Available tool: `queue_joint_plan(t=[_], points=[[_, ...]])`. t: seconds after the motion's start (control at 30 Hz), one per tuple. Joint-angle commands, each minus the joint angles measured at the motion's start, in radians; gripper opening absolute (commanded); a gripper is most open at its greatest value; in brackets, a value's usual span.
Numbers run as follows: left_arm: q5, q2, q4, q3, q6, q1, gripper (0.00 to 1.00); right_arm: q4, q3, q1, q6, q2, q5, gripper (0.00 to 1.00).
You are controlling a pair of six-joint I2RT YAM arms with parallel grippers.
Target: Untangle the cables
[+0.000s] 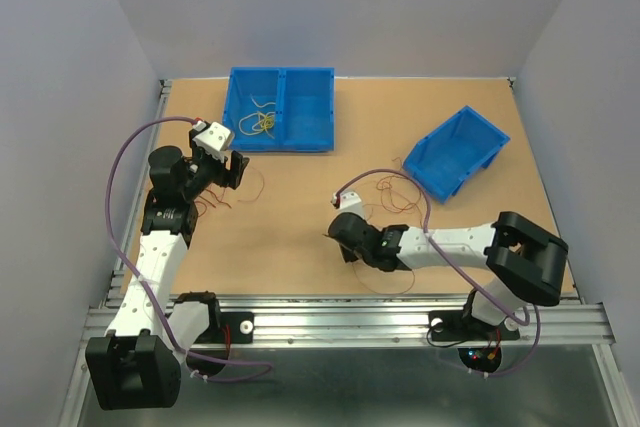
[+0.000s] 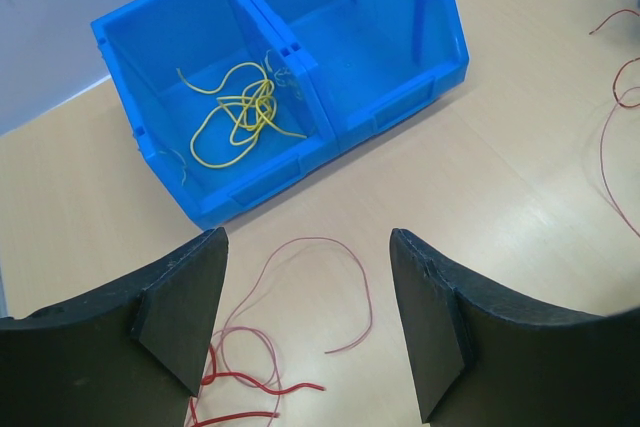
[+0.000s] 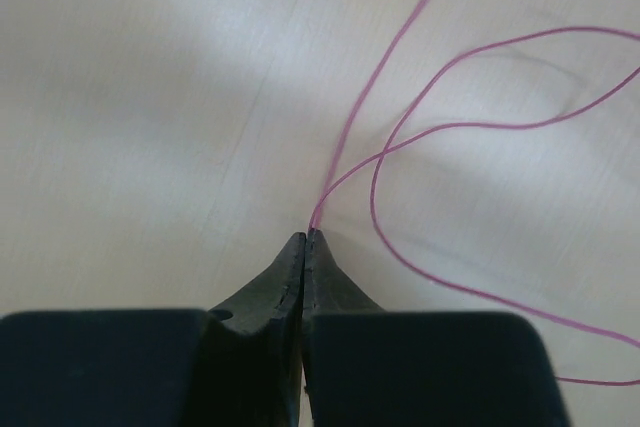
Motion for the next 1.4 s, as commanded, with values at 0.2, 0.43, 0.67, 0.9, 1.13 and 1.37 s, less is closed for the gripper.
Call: queue_joint_plan(t=[0.2,0.43,0.67,0.9,1.13,1.37], points=[[0.023,-0.005,0.036,-0.001,0.012,-0.001,0.77,0.194,0.094,-0.110,-0.149,-0.213,-0.150,0.01],[0.023,0.003,0.036,-0.006,0.017,-0.003,0.77,0.197,0.205,-0.339,-0.155,-0.292,-0.201,0.01],[0.029,0.009,0.038,-0.004,0.017,-0.003,0.77,0.096,0.382,-0.490,-0.167,-0.379,-0.093,0.01],[0.155,0.015,0.003,-0.006,0.064,-0.040,0.77,-0.123,0.382,-0.518,-0.193,-0.410,-0.130,0.39],[0.102,0.033,0.001,-0.004,0.066,-0.072,0.77,-0.033,0.063,-0.490,-0.201,-0.450,-0.411,0.98],[0.079,0.037,0.001,-0.003,0.068,-0.080,0.77,0.021,0.028,-0.268,-0.170,-0.358,-0.292,1.00]])
